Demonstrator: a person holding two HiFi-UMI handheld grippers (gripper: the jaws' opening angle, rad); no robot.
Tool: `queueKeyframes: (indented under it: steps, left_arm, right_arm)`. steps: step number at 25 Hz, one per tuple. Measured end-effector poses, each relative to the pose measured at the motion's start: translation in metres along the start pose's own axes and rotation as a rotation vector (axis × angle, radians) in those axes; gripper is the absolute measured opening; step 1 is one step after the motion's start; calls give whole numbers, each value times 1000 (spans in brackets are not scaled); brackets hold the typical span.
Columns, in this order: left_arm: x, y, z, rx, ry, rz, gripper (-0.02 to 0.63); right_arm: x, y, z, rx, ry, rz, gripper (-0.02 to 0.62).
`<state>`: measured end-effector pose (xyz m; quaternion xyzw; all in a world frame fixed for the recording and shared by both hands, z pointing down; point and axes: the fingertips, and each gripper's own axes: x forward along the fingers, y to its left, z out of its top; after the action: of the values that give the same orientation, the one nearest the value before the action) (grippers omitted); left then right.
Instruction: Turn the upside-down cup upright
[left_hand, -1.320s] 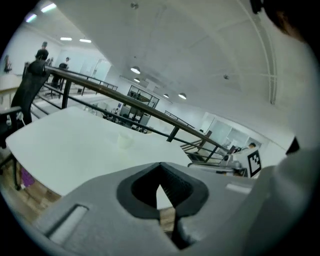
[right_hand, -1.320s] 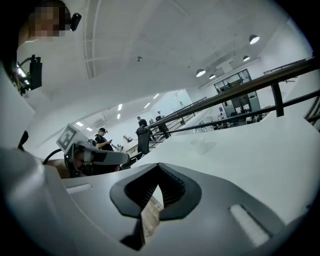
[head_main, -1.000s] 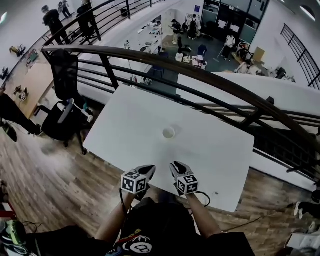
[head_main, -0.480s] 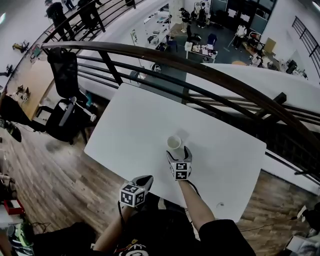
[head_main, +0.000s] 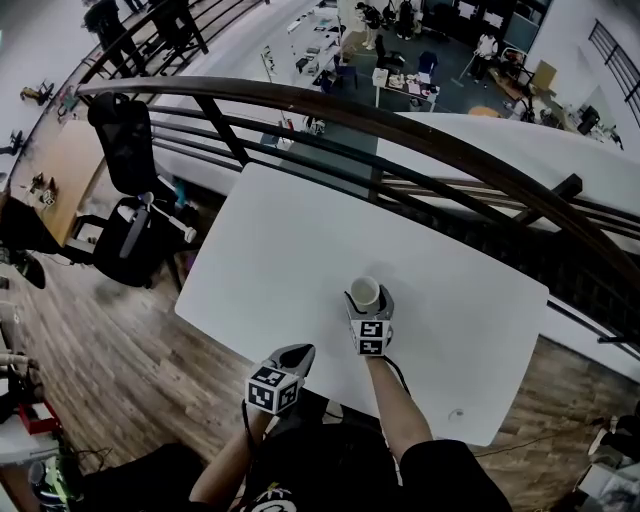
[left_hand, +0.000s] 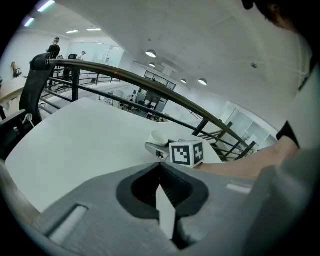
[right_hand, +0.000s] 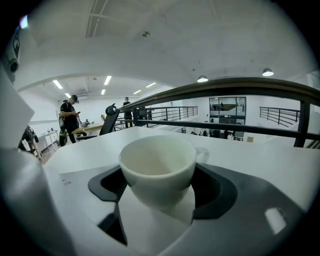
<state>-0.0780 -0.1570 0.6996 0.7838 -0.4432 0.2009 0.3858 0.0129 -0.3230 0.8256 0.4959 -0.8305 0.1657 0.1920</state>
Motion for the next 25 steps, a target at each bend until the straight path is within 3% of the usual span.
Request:
queueKeyframes:
  steps: [5, 7, 9, 12, 15, 17, 19, 21, 23, 24, 25]
  left_arm:
    - [10, 13, 38, -13, -21, -25, 5]
    - [22, 5, 60, -5, -21, -78, 8]
    - [39, -10, 76, 81, 11, -123, 129]
    - [63, -29, 91, 219, 35, -135, 201]
    - [74, -45, 83, 193, 101, -182, 195]
    - [75, -53, 73, 189, 157, -202, 86]
    - [74, -57, 72, 161, 164, -214, 45]
    - [72, -63, 74, 74, 140, -263, 40]
    - [68, -64, 79, -9, 104, -304, 38]
    - [65, -63, 84, -36, 78, -314, 38]
    - [60, -61, 90, -56, 44, -323, 38]
  right_arm:
    - [-25, 11, 12, -48, 2, 97, 387]
    - [-49, 23, 27, -138, -20, 153, 387]
    - [-76, 38, 47, -229, -57, 208, 387]
    - [-111, 60, 76, -358, -104, 265, 388]
    - [-136, 73, 91, -516, -106, 271, 388]
    - [-146, 77, 94, -614, -94, 246, 388]
    - [-153, 78, 96, -675, -81, 226, 388]
    - [-162, 75, 99, -679, -77, 228, 388]
    - [-177, 70, 108, -612, -112, 241, 388]
    - [-186, 64, 115, -518, -149, 253, 388]
    - [-196, 57, 121, -359, -188, 274, 388]
